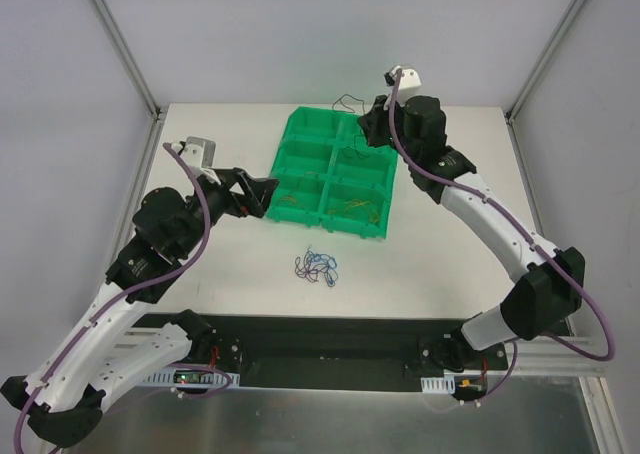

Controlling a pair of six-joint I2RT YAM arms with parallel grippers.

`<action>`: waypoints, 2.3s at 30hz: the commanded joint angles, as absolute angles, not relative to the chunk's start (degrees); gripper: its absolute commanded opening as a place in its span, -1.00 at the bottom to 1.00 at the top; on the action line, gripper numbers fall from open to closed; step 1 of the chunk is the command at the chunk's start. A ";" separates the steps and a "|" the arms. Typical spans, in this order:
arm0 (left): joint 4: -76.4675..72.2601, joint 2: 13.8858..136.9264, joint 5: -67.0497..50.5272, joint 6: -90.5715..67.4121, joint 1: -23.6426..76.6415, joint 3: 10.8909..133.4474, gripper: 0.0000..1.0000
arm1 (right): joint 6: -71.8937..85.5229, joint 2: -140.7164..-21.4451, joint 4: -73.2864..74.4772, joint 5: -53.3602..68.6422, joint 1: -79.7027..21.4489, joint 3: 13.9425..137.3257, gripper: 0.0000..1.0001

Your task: Untangle the cables

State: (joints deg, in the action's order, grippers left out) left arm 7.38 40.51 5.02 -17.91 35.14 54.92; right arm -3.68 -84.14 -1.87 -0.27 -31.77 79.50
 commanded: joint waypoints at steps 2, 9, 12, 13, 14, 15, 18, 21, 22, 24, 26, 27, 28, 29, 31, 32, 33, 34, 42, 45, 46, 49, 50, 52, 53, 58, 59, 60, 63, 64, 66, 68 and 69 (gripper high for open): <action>4.13 40.16 4.66 -16.61 34.45 54.49 0.82 | -3.26 -87.71 -5.97 4.74 -26.64 78.93 -0.99; 3.78 40.96 4.13 -16.44 34.45 54.23 0.83 | -3.42 -94.38 -7.39 11.42 -23.38 74.44 -0.99; 3.78 41.83 3.87 -16.44 34.45 54.14 0.83 | -6.41 -98.07 -2.57 13.09 -23.20 76.28 -0.99; 3.69 42.01 3.78 -16.52 34.45 54.05 0.83 | -7.20 -99.22 -0.81 12.66 -23.29 76.72 -0.99; 3.69 42.27 3.61 -16.44 34.45 54.14 0.83 | -8.25 -100.45 1.47 11.87 -23.20 77.60 -0.99; 3.69 42.45 3.34 -16.52 34.45 54.14 0.83 | -9.57 -102.03 4.37 11.17 -23.38 79.09 -0.99; 3.69 43.06 2.99 -16.52 34.45 54.14 0.83 | -12.74 -106.25 12.37 8.19 -23.73 84.09 -0.99; 3.69 43.94 2.64 -16.70 34.37 54.14 0.83 | -14.68 -108.89 17.21 3.45 -24.34 87.79 -1.00; 3.69 44.03 2.46 -16.70 34.37 54.14 0.83 | -14.94 -109.51 17.75 2.64 -24.43 88.41 -0.99; 3.69 44.73 1.85 -16.87 34.37 54.14 0.83 | -14.85 -109.95 18.54 3.77 -24.43 89.73 -0.95; 3.78 45.35 1.58 -16.96 34.37 54.05 0.83 | -14.42 -109.86 19.07 4.92 -24.87 90.52 -0.51; 3.78 45.70 1.50 -16.96 34.37 54.14 0.83 | -14.07 -109.43 19.77 5.36 -25.13 91.05 -0.27; 3.78 46.23 1.15 -16.96 34.37 54.05 0.83 | -13.63 -108.81 20.82 5.62 -25.31 91.58 -0.12; 3.69 46.75 0.79 -16.88 34.37 54.14 0.83 | -13.10 -108.11 22.66 5.62 -25.66 92.19 0.00; 3.69 48.85 -2.26 -16.35 34.37 54.66 0.85 | -12.05 -105.31 26.00 3.70 -26.63 91.94 0.15; 3.95 50.00 -3.85 -16.17 34.37 55.28 0.83 | -11.17 -103.12 26.45 2.39 -27.15 90.54 0.22; 4.30 51.14 -5.69 -16.35 34.37 55.72 0.81 | -10.38 -100.75 26.89 1.07 -27.59 88.44 0.25; 4.31 52.20 -7.28 -16.78 34.37 55.72 0.79 | -9.59 -98.37 27.07 0.36 -28.12 85.72 0.25; 4.22 57.65 -15.64 -22.76 34.37 56.25 0.38 | 3.76 -74.73 0.40 10.54 -41.98 48.38 0.39; 4.22 58.18 -16.35 -23.99 34.37 56.08 0.25 | 8.77 -72.86 -11.83 9.32 -49.28 40.27 0.40; 4.22 58.53 -16.52 -24.17 34.45 56.07 0.20 | 10.09 -73.56 -14.48 8.36 -50.87 38.43 0.41; 4.04 59.67 -17.22 -25.13 34.89 55.90 0.08 | 15.02 -77.16 -21.25 5.81 -53.87 35.08 0.40; 3.87 59.85 -17.05 -25.05 35.50 55.99 0.04 | 16.07 -78.73 -23.44 5.89 -54.57 34.55 0.38; 4.04 60.55 -18.18 -25.13 36.04 55.55 -0.12 | 16.35 -81.20 -26.01 5.37 -55.72 34.28 0.33; 3.96 60.56 -18.63 -26.01 36.04 54.59 -0.18 | 16.17 -82.25 -25.93 4.49 -56.24 34.54 0.30; 2.38 59.94 -19.60 -32.16 36.12 44.58 -0.18 | 15.91 -84.38 -25.31 2.99 -56.51 35.16 -0.24; 1.85 59.68 -19.51 -32.78 36.30 42.30 -0.12 | 15.73 -84.38 -25.31 2.38 -56.60 34.72 -0.42; 0.89 59.33 -19.34 -33.31 36.56 40.54 -0.06 | 15.73 -84.20 -25.14 2.11 -56.51 34.28 -0.57; 0.18 59.50 -18.20 -33.49 38.14 37.18 0.10 | 15.73 -84.29 -25.22 2.20 -56.51 33.49 -0.89; 0.18 60.20 -17.76 -32.70 39.10 36.92 0.11 | 15.91 -84.20 -25.66 2.37 -56.60 33.05 -0.95; 0.18 62.30 -16.44 -29.98 41.12 37.26 0.11 | 16.43 -83.94 -27.85 2.55 -56.60 31.82 -0.99; 0.61 64.85 -15.56 -28.13 42.10 37.79 0.08 | 16.44 -83.76 -28.65 2.46 -56.51 31.03 -0.99; 1.22 66.34 -15.12 -27.69 42.45 38.14 0.04 | 16.44 -83.76 -28.65 2.37 -56.60 30.85 -0.99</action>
State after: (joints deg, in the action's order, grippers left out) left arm 2.61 62.76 -17.32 -30.59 40.73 36.49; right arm 15.79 -84.53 -24.25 3.36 -56.29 32.08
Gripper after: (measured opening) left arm 0.545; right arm 0.012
